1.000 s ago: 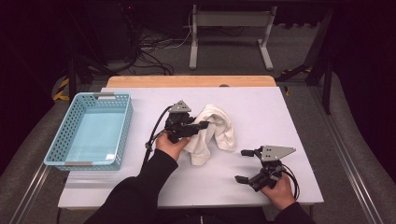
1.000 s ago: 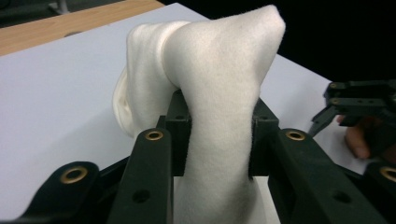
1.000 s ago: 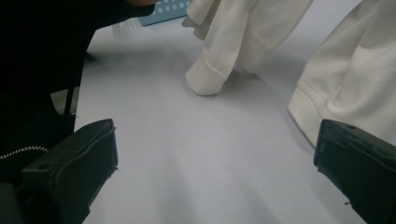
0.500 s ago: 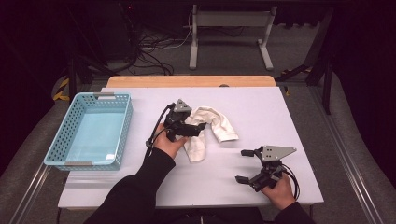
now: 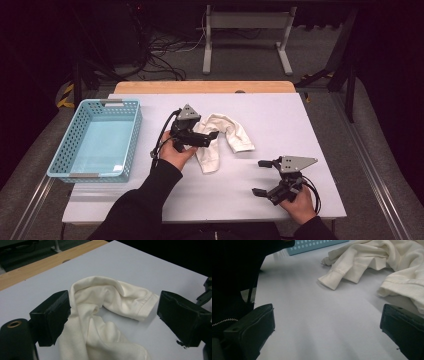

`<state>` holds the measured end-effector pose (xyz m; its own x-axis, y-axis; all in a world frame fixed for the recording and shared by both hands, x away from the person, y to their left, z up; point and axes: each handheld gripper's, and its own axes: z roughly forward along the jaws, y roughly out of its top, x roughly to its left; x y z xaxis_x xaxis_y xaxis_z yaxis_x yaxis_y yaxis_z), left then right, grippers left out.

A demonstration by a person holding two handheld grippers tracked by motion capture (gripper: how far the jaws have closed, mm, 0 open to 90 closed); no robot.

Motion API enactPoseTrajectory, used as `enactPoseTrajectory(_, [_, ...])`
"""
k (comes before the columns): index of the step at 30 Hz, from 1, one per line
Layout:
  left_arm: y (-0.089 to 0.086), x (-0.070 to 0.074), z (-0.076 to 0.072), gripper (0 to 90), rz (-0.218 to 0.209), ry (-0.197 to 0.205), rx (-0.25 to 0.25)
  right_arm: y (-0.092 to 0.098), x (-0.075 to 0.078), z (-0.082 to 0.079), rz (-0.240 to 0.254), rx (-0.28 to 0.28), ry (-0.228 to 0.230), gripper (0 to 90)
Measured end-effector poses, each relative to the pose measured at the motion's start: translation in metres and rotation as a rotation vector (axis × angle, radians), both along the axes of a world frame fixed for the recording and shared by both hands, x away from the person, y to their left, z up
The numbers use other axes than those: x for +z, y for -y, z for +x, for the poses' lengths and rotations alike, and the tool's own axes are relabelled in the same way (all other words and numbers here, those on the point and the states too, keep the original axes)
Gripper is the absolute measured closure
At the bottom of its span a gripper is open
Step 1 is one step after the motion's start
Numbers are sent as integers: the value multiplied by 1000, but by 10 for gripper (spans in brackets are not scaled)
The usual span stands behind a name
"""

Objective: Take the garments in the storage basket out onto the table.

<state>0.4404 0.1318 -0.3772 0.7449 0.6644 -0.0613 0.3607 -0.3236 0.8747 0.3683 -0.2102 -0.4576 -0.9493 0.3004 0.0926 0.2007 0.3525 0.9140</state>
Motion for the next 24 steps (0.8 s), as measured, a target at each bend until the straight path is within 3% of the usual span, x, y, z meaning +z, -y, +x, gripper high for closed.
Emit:
enactPoseTrajectory(13, [-19,14,-22,120,-58,35,-66,1,0,0,4,-4,3,4])
enactPoseTrajectory(24, [-48,7,-46,100,-116,61,-96,1,0,0,5,-3,7,4])
